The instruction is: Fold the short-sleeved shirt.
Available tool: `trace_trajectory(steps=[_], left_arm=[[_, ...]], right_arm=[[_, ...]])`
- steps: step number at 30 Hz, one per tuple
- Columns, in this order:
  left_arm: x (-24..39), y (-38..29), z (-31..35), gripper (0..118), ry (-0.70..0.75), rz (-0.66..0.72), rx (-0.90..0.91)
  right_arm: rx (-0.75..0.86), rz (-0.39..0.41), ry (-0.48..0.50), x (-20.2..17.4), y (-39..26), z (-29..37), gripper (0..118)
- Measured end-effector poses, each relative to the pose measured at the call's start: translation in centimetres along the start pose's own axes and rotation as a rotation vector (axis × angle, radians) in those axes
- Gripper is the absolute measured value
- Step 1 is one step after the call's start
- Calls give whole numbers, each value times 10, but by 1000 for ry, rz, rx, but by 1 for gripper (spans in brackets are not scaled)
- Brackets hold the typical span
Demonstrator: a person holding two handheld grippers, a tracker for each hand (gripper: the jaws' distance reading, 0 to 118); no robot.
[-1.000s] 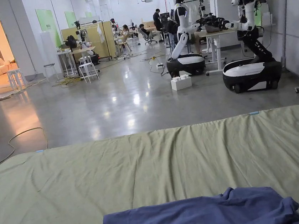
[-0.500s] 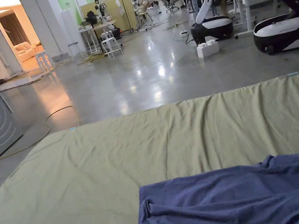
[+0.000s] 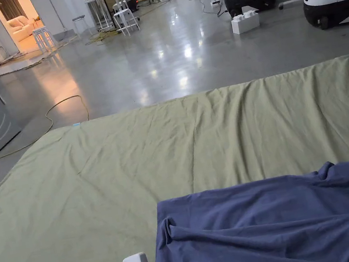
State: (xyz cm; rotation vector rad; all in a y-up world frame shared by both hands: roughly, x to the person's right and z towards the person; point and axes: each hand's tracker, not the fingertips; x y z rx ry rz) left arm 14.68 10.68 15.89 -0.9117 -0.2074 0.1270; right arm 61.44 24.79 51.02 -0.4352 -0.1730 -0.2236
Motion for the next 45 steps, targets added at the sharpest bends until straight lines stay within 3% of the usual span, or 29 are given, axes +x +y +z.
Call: trace_trajectory(steps=[2, 4, 5, 9, 10, 12, 13, 15, 18, 20, 22, 23, 24, 26, 27, 30, 36, 45], left_arm=[[18, -1, -3, 53, 100, -144, 23], [31, -1, -1, 18, 121, -236, 24], [36, 0, -2, 11, 102, -259, 16], [39, 2, -18, 9, 120, -262, -54], [38, 3, -19, 9, 117, -262, -59], [36, 8, -17, 9, 107, -264, -77], [35, 9, -17, 9, 97, -260, -89], [33, 10, -18, 9, 88, -256, -99], [28, 10, -18, 9, 77, -214, -94], [26, 10, -17, 9, 68, -205, -91], [26, 13, -18, 9, 62, -211, -101], [26, 13, -18, 9, 60, -210, -105], [25, 13, -20, 9, 60, -208, -105], [26, 13, -19, 9, 66, -207, -101], [26, 16, -16, 8, 66, -207, -107], [22, 25, 11, 7, 9, -201, -76], [3, 14, 92, 7, -57, -94, 56], [-24, -99, 167, 7, -113, -57, 9]], right_arm=[[-18, 2, -4, 0, -2, -7, 0], [-31, 10, -3, 0, -3, -13, 0], [-39, 13, 0, -1, -2, -19, 0], [-51, 15, 10, 4, 13, -60, 5], [-56, 12, 6, 7, 16, -74, 19], [-85, -34, -1, 35, 12, -117, 70], [-126, -63, -2, 42, 13, -137, 73], [-169, -113, -36, 62, 11, -183, 72], [-276, -19, -161, 72, 4, -243, 72], [-381, 38, -195, 72, -5, -274, 72], [-480, 84, -191, 64, -15, -290, 57], [-415, 142, -214, 56, -15, -288, 55], [-394, 143, -212, 53, -13, -285, 45], [-413, 35, -159, 54, -10, -287, 16], [-413, 47, -209, 51, -6, -283, 15], [-322, 77, -221, 48, 6, -259, 13], [-266, 20, -213, 44, 19, -191, 13], [-291, -49, -205, 69, -36, -70, 11]])
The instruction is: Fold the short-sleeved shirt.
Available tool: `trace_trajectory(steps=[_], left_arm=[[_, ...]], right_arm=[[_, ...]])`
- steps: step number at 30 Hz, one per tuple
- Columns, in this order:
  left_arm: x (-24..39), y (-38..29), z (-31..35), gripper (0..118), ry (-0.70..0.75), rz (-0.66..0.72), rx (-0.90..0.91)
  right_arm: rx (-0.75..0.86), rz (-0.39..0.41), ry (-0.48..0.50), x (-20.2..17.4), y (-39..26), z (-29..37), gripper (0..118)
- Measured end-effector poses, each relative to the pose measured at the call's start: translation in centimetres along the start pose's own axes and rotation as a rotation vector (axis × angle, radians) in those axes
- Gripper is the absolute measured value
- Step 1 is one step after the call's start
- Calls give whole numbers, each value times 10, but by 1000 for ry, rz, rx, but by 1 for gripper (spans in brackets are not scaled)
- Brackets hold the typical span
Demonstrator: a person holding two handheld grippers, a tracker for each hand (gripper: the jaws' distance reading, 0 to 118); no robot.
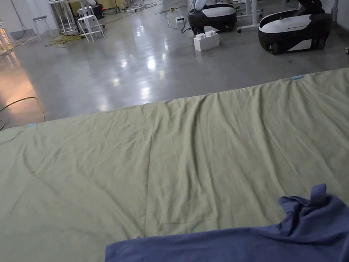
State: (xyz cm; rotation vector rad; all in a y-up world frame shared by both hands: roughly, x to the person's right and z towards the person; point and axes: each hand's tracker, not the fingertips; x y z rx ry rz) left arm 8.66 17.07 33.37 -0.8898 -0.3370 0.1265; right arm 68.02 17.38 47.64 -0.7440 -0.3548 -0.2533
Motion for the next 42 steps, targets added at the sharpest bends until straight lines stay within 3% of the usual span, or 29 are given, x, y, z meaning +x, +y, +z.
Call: trace_trajectory(steps=[8, 10, 11, 12, 13, 16, 21, 25, 27, 29, 31, 32, 33, 34, 35, 36, 38, 39, 42], left_arm=[[-7, -56, 0, 11, -8, 71, 0], [-8, -57, -1, 49, 67, 48, 27], [-8, -55, 3, 69, 103, 35, 43], [-9, -52, 11, 81, 101, 33, 73], [-9, -49, 20, 81, 98, 39, 112], [0, -33, 61, 81, 120, 27, 272], [45, -16, 143, 81, 107, -46, 568], [85, -20, 184, 78, 111, -167, 675], [105, -28, 196, 70, 139, -224, 735], [118, -35, 201, 54, 160, -276, 765], [128, -36, 206, 17, 172, -301, 768], [131, -36, 208, 9, 157, -303, 763], [133, -37, 208, 9, 136, -308, 761], [134, -39, 209, 4, 127, -300, 769], [132, -37, 209, 4, 87, -291, 757], [132, -36, 208, 1, 59, -282, 729], [135, -38, 206, 0, 81, -283, 738], [135, -36, 206, 0, 73, -286, 729], [136, -34, 204, 0, 74, -292, 719]], right_arm=[[-45, -17, -3, 12, -44, 7, 8], [-43, -19, -5, 15, -47, 9, 19], [-38, -18, -14, 16, -47, 12, 36], [-28, -17, -13, 18, -46, 17, 57], [-9, -19, -17, 19, -44, 23, 66], [103, 7, 17, 19, -34, 50, 67], [362, 86, 123, -11, -15, 117, 67], [548, 130, 166, -41, -13, 159, 68], [601, 148, 185, -53, -13, 171, 68], [605, 152, 191, -62, -14, 180, 67], [616, 163, 236, -68, -13, 185, 45], [601, 154, 255, -71, -14, 186, 38], [607, 163, 250, -75, -15, 188, 38], [610, 168, 244, -77, -17, 187, 16], [617, 179, 238, -79, -18, 188, 6], [632, 238, 256, -82, -15, 189, 5], [516, 183, 263, -84, -20, 183, 1], [597, 213, 258, -85, -17, 185, 1], [579, 212, 265, -87, -17, 185, 0]])
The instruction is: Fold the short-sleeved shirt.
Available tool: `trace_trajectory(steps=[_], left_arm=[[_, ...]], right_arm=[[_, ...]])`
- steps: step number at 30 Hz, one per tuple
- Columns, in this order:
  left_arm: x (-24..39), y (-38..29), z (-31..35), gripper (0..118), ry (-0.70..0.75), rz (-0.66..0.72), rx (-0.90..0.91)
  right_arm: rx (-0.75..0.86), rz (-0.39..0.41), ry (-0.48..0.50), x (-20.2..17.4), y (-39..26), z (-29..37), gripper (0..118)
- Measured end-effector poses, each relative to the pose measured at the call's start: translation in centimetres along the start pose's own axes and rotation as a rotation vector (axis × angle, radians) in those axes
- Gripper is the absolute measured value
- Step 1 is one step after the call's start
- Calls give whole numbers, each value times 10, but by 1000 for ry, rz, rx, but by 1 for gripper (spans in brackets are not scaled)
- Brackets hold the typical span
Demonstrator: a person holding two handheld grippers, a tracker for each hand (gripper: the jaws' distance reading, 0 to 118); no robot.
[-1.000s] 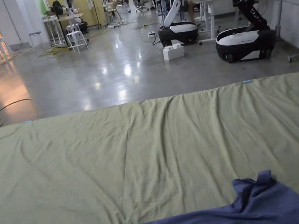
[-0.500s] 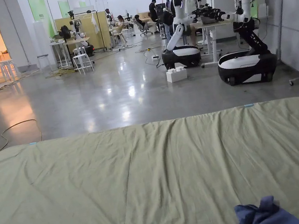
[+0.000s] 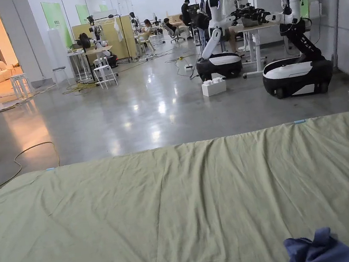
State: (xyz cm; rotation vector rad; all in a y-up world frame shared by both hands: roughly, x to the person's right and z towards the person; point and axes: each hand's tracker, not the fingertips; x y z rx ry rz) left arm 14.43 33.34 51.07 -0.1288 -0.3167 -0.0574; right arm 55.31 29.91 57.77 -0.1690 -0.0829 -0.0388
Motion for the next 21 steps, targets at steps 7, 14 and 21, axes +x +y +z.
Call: trace_trajectory(steps=[7, 14, 21], left_arm=[[-9, -1, -16, 0, -18, 44, -52], [-68, -53, -127, 8, -21, 314, -362], [-95, -118, -276, 74, -6, 253, -626]], right_arm=[[-9, -40, 5, 5, 2, -7, 0], [-75, -87, 32, 9, -14, -16, 0], [-196, -93, 5, 21, -45, -28, 0]])
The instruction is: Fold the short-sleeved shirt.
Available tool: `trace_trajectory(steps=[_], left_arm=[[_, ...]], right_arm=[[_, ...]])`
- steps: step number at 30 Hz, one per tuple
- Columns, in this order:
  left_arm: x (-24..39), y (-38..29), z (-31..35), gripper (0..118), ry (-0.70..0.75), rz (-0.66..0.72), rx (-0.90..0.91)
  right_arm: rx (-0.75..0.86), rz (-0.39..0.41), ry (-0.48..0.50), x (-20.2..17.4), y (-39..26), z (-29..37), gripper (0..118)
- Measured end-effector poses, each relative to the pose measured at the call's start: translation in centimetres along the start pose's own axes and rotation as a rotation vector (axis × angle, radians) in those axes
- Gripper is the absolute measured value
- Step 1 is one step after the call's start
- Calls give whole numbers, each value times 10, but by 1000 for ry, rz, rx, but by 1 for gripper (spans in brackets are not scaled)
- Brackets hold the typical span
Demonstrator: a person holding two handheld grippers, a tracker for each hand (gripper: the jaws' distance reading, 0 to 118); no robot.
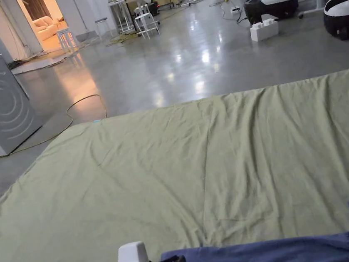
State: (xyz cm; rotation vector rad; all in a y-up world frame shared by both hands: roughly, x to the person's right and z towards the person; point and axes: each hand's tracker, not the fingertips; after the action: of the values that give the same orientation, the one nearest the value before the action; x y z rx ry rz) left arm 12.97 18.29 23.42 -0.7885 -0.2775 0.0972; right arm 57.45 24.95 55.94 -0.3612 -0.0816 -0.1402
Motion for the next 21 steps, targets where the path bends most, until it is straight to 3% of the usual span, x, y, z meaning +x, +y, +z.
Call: trace_trajectory(steps=[7, 9, 11, 13, 14, 19, 20, 21], left_arm=[[-28, 23, -109, 72, 130, 129, -173], [-23, 20, -117, 59, 175, 123, -192], [-7, 21, -113, 50, 178, -11, -171], [6, 18, -109, 17, 168, -125, -190], [12, 17, -110, 10, 144, -139, -200], [13, 18, -130, 9, 179, -125, -265], [10, 22, -131, 9, 173, -117, -279], [9, 25, -132, 9, 166, -121, -295]], right_arm=[[-86, -17, -70, 19, -12, -12, 0], [-111, -25, -85, 24, -15, -16, 0], [-120, -35, -92, 28, -16, -19, 0], [-145, -67, -84, 32, -17, -28, 0], [-155, -76, -81, 33, -16, -34, 0], [-183, -76, -65, 52, 8, -81, 1], [-196, -63, -59, 62, 18, -99, 5], [-232, -53, -56, 72, 28, -121, 25]])
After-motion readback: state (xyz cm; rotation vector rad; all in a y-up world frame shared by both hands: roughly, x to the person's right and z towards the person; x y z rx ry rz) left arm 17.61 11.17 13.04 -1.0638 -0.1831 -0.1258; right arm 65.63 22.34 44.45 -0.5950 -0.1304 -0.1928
